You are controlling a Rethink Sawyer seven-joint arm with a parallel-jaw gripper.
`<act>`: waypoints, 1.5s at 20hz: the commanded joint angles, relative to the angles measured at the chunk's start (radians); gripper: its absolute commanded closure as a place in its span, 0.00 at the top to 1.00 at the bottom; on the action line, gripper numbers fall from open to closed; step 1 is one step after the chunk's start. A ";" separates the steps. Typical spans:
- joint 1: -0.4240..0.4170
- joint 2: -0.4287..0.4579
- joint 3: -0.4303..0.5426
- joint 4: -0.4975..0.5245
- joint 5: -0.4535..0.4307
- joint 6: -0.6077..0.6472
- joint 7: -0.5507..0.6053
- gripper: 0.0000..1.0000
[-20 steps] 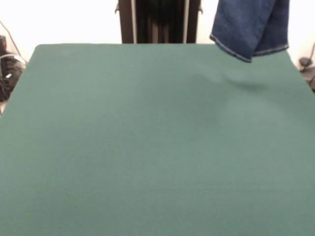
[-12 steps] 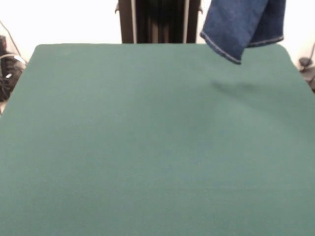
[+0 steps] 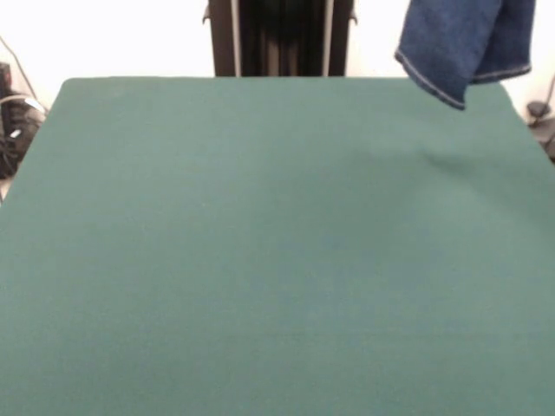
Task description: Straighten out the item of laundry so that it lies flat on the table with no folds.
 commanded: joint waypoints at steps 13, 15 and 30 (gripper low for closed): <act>0.076 0.168 0.152 0.102 0.105 -0.213 0.366 0.00; 0.082 0.186 0.151 0.094 0.111 -0.218 0.384 0.00; 0.114 0.327 0.117 -0.028 0.197 -0.208 0.592 0.00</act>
